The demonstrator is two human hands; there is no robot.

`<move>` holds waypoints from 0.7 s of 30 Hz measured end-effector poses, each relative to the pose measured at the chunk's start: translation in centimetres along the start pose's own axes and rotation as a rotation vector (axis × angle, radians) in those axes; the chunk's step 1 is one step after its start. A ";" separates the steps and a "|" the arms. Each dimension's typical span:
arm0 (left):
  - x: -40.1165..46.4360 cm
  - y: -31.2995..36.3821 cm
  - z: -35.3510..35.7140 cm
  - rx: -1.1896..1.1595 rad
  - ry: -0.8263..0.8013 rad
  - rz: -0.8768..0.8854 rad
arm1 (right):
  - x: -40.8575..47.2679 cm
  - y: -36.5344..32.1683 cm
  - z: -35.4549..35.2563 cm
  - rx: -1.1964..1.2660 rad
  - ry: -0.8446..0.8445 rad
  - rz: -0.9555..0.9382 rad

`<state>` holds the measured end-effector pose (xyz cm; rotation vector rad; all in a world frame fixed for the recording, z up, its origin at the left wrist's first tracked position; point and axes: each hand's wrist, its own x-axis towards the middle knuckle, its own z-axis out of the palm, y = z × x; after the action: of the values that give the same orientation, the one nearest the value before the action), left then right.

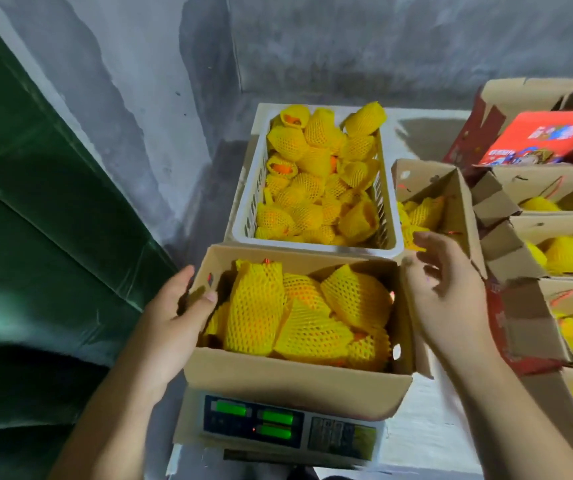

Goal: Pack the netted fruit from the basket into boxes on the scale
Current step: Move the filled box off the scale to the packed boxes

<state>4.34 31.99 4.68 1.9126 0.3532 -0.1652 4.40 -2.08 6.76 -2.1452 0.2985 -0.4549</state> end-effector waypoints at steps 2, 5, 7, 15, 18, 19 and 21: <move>0.3 0.1 0.5 0.010 -0.049 0.010 | -1.5 0.4 -0.9 -0.130 -0.200 0.069; 0.5 0.2 1.0 0.067 -0.039 0.022 | -3.2 0.2 -1.3 -0.220 -0.520 0.175; 0.7 0.4 1.0 0.112 -0.047 0.021 | -4.1 0.0 -1.1 -0.259 -0.554 0.198; 2.0 0.7 0.2 0.238 -0.184 0.008 | -4.9 -0.7 -0.5 -0.211 -0.400 0.285; 1.1 1.2 -0.1 0.185 -0.182 0.020 | -6.7 -1.0 -1.2 -0.171 -0.344 0.275; 0.7 1.4 -0.2 0.176 -0.189 0.031 | -7.4 -1.1 -1.7 -0.147 -0.311 0.277; -0.2 2.1 -0.4 0.187 -0.219 0.081 | -8.9 -1.3 -3.2 -0.112 -0.246 0.284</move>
<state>4.82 31.61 6.69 2.0651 0.1159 -0.3610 -4.93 -0.36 7.66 -2.1955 0.4884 -0.0113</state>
